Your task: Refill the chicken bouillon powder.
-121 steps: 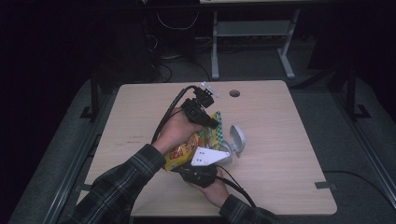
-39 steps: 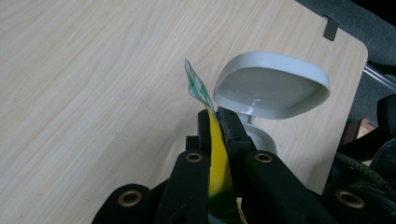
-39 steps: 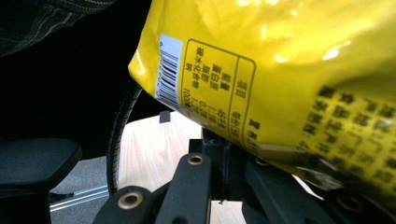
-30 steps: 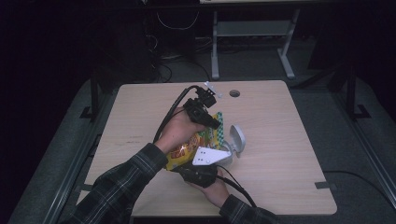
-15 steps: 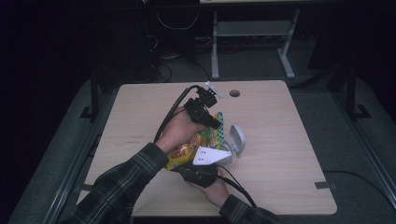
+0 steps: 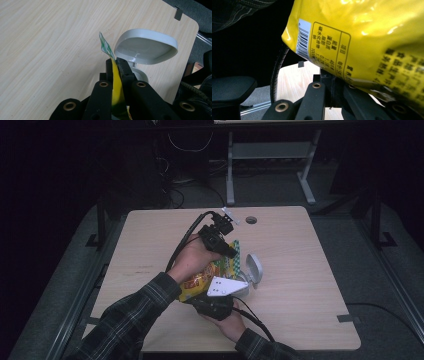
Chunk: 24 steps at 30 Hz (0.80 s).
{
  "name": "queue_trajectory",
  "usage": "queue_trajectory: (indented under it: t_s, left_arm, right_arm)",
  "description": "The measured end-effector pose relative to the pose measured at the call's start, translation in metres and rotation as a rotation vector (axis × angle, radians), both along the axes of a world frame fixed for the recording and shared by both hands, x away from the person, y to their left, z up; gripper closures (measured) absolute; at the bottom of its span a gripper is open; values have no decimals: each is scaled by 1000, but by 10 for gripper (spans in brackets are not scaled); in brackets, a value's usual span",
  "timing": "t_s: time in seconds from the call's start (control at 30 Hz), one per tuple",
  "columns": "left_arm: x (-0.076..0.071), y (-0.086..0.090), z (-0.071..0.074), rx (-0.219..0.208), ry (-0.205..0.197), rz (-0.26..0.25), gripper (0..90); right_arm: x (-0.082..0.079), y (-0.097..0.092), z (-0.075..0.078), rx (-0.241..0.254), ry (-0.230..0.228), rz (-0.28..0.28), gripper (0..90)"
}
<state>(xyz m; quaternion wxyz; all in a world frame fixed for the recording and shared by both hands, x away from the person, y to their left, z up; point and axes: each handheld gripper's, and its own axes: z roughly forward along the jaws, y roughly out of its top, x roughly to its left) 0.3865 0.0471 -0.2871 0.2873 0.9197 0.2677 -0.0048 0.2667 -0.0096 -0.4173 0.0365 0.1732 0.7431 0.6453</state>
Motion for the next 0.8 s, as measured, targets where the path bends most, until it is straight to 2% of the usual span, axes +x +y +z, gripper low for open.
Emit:
queue_trajectory:
  t_s: [0.8]
  left_arm:
    - [1, -3, -1, 6, 5, -3, 897]
  right_arm:
    - [0, -1, 0, 4, 4, -3, 900]
